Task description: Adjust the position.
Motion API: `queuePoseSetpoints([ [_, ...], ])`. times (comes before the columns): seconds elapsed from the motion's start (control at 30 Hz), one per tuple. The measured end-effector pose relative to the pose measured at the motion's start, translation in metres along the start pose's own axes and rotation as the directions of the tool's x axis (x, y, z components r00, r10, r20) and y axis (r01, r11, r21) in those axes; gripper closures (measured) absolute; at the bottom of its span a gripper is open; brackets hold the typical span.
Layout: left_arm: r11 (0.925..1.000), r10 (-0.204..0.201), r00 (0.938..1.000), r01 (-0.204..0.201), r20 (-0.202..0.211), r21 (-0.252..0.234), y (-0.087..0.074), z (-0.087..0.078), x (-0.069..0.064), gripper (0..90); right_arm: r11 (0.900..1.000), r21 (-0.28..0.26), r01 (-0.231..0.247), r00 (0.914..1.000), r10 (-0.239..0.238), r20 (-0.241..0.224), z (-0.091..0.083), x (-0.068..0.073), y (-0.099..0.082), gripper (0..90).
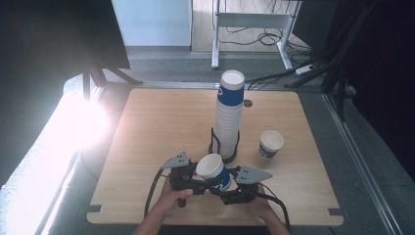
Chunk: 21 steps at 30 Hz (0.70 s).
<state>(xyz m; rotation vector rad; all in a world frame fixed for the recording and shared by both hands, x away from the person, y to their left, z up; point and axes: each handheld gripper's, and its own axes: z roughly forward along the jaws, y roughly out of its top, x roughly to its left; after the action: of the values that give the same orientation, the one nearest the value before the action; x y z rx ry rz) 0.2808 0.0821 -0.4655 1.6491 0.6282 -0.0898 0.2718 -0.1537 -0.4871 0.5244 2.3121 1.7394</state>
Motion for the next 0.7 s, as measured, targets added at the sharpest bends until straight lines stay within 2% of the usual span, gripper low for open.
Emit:
queuePoseSetpoints([
  [0.27, 0.998, 0.062, 0.997, -0.062, -0.046, 0.014, 0.004, -0.005, -0.004, 21.2, 0.9991, -0.001, -0.044, 0.999, 0.044, -0.011, -0.003, -0.003, 0.001, 21.1],
  [0.4, 0.994, 0.106, 0.9914, -0.104, -0.076, 0.034, 0.007, -0.008, -0.007, 21.3, 0.999, 0.011, -0.044, 0.999, 0.044, -0.009, -0.006, -0.005, 0.002, 19.7],
  [0.5, 0.9859, 0.161, 0.9801, -0.154, -0.116, 0.064, 0.009, -0.008, -0.012, 21.2, 0.9988, 0.023, -0.042, 0.9991, 0.042, -0.008, -0.006, -0.006, 0.001, 19.2],
  [0.6, 0.9734, 0.219, 0.9632, -0.205, -0.156, 0.102, 0.01, -0.008, -0.017, 21.2, 0.9987, 0.032, -0.039, 0.9992, 0.039, -0.009, -0.007, -0.006, 0.002, 18.6],
  [0.7, 0.9615, 0.261, 0.9476, -0.239, -0.183, 0.136, 0.01, -0.008, -0.019, 21.2, 0.9989, 0.033, -0.034, 0.9994, 0.035, -0.006, -0.01, -0.007, 0.002, 18.4],
])
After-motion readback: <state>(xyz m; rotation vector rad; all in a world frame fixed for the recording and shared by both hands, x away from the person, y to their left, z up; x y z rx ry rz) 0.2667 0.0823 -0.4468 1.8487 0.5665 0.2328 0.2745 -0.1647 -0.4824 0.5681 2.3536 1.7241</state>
